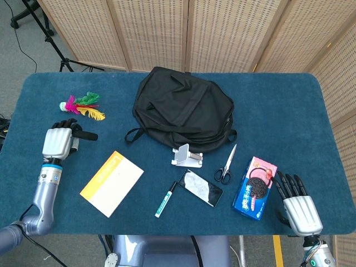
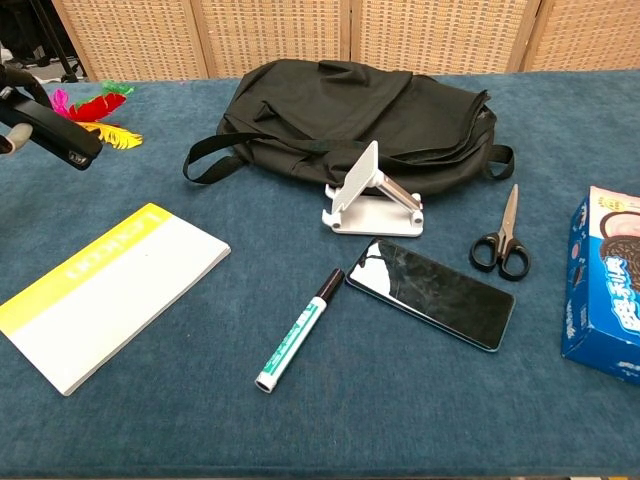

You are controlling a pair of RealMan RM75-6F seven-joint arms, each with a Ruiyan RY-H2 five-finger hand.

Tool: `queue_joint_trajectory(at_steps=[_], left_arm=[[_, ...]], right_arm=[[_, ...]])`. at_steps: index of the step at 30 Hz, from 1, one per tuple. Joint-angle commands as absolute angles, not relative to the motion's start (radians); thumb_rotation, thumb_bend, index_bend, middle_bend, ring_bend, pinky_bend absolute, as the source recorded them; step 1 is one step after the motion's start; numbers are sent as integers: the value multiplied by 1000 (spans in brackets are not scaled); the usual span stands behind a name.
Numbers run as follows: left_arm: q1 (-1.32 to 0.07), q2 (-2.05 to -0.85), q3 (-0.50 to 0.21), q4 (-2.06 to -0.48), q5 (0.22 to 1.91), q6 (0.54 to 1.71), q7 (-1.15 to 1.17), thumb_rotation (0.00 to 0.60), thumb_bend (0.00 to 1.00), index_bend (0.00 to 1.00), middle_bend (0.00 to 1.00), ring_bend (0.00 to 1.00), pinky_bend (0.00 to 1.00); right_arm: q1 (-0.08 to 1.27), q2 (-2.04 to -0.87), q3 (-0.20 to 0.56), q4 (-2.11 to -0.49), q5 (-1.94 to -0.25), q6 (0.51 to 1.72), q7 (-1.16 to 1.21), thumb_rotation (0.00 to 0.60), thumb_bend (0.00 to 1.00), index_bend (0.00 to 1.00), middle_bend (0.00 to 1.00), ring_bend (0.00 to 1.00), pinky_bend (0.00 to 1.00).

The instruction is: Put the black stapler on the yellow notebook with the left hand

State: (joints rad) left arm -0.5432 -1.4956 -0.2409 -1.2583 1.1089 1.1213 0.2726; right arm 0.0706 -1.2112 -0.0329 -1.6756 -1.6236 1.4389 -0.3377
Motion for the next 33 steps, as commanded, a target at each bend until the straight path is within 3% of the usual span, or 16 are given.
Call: queue_joint_trajectory(at_steps=[1,10,20,33], left_arm=[[-540,-1489,-239,-1301,1131,1147,271,600,544,645,280,236,269],[-525,-1481,-216,-1447,1190,1197,257,600,546,645,280,236,269],[-482,-1479,-132,-1618,1290,1250,259,600,546,644,281,236,269],[-430,-1425,-70,-1686,1339,1270,231,600,546,645,282,252,280]], right_arm=[[71,-1211,-33,-1675,-1622,1438,-338,600,336,67,0,0,0],[71,-1210,-31,-1677,-1621,1439,-335,600,336,67,0,0,0],[70,-1203,-28,-1678,-1619,1444,-323,600,337,67,0,0,0],[70,-1202,-29,-1679,-1621,1445,-322,600,336,67,0,0,0]])
